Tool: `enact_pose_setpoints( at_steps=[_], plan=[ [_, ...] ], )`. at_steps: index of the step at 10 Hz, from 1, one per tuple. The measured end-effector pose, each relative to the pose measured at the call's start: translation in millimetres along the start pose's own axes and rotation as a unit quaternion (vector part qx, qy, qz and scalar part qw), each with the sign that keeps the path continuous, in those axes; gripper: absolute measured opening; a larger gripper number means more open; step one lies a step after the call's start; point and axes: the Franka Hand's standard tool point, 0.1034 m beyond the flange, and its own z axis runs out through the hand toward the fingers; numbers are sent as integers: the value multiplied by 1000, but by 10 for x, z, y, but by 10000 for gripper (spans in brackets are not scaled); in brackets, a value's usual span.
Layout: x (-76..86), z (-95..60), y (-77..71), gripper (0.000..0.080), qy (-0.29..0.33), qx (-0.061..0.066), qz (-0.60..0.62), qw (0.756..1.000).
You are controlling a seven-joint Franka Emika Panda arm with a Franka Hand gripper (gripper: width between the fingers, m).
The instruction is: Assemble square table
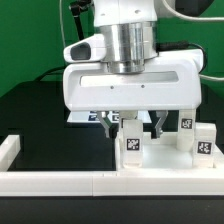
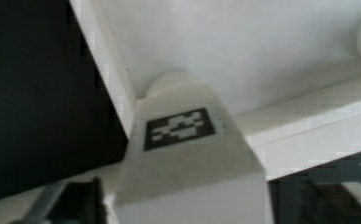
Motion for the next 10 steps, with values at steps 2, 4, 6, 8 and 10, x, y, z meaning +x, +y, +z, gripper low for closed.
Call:
enact_pose_setpoints(
  at_steps=[2, 4, 6, 8, 10],
  plan=[
    [-1, 11, 33, 294, -1, -2, 76, 997],
    [-1, 12, 41, 294, 0, -3, 181, 983],
    [-11, 20, 58, 294, 0, -2, 374, 927],
    [-21, 26, 70, 294, -15, 19, 524, 852],
    [-28, 33, 81, 294, -15, 20, 566, 824]
  ],
)
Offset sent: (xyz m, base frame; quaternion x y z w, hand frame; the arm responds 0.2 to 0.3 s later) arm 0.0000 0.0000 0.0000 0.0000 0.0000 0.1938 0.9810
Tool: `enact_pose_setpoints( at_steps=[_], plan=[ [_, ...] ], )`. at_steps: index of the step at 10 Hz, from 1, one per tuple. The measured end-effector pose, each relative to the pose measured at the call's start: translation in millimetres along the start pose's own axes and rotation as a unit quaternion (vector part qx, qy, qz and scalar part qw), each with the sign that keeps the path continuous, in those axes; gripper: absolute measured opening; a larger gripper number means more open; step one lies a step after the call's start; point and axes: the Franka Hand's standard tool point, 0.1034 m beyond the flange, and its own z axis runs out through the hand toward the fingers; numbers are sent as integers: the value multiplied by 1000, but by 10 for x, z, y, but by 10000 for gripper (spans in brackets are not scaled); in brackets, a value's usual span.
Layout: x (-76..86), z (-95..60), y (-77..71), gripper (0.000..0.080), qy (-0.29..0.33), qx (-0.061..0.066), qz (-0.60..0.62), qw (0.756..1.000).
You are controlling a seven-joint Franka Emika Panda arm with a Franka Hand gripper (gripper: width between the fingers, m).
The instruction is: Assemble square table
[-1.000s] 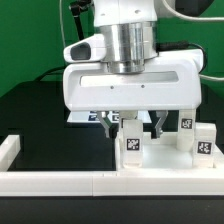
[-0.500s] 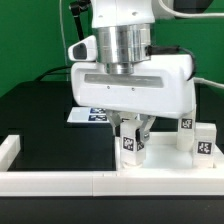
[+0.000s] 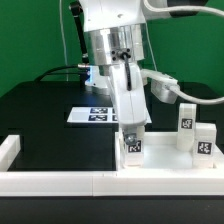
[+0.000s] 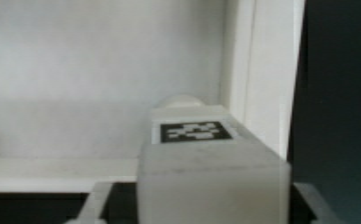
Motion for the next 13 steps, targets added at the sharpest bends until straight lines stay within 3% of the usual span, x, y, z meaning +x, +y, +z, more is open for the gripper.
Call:
enact_pose_setpoints(
  at_steps=[2, 3, 4, 6, 8, 9, 11, 12, 13],
  plan=[
    [-8, 5, 3, 294, 0, -1, -32, 999],
    [-45, 3, -18, 540, 12, 0, -135, 991],
    [-78, -9, -62, 540, 24, 5, -244, 970],
    [-44, -17, -68, 642, 27, 3, -333, 943],
    [-38, -9, -68, 648, 31, 1, -409, 912],
    [-34, 19, -56, 648, 47, 1, -514, 856],
    [-58, -29, -80, 649, 53, -6, -627, 778],
    [-45, -16, -63, 649, 55, -6, -640, 766],
    [-43, -7, -59, 649, 55, -7, -634, 771]
  ],
)
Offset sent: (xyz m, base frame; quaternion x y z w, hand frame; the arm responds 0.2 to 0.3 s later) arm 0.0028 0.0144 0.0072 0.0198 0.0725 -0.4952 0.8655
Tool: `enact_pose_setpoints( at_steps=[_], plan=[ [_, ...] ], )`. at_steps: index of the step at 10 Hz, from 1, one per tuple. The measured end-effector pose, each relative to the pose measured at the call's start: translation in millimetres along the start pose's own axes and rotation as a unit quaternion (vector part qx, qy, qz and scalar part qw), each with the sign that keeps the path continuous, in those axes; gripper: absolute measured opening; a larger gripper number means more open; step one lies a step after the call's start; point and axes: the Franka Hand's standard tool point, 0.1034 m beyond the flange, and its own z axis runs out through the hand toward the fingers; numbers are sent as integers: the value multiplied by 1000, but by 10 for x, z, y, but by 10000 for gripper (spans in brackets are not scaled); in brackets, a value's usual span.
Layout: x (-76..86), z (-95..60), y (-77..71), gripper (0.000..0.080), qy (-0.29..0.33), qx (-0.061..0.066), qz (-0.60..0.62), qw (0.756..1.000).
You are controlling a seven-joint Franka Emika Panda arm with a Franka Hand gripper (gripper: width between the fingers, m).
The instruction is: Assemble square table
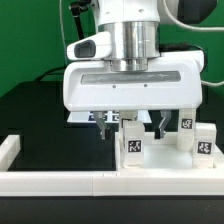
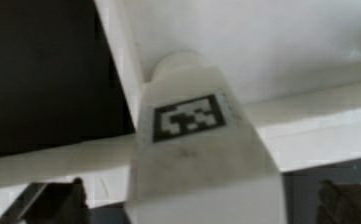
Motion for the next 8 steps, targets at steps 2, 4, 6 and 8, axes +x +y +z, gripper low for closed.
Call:
enact_pose_setpoints(
  at_steps=[2, 4, 6, 8],
  plan=[
    [-4, 7, 4, 623, -1, 0, 6, 1000],
    [-10, 17, 2, 441, -1, 2, 66, 998],
    [-9, 20, 24, 289, -1, 1, 131, 991],
    [-13, 21, 23, 289, -1, 0, 181, 984]
  ],
)
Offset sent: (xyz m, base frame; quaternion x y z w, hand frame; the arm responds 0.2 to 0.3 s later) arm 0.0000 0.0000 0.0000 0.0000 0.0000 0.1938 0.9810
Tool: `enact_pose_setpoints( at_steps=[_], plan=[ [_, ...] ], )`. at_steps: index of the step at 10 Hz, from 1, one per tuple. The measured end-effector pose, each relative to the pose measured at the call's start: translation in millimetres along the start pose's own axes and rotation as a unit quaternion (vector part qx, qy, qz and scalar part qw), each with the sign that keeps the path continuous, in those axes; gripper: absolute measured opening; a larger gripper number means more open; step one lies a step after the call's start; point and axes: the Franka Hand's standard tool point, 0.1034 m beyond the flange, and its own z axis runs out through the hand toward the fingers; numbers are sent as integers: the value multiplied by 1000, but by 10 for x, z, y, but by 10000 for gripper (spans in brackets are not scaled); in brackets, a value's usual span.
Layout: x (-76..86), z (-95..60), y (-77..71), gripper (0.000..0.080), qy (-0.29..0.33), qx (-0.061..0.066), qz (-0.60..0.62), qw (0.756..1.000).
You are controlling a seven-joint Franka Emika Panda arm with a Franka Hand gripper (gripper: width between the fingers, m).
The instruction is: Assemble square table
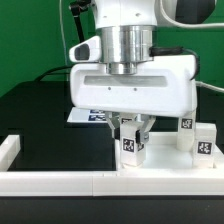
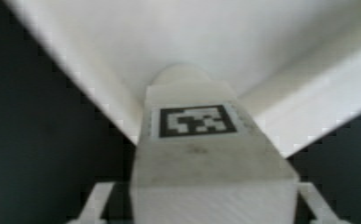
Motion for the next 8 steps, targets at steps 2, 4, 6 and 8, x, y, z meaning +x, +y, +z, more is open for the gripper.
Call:
enact_pose_setpoints(
  at_steps=[2, 4, 6, 8],
  plan=[
    [0, 0, 0, 289, 0, 0, 0, 1000],
    [0, 0, 0, 290, 0, 0, 0, 1000],
    [0, 0, 0, 290, 0, 0, 0, 1000],
    [0, 0, 0, 290, 0, 0, 0, 1000]
  ],
)
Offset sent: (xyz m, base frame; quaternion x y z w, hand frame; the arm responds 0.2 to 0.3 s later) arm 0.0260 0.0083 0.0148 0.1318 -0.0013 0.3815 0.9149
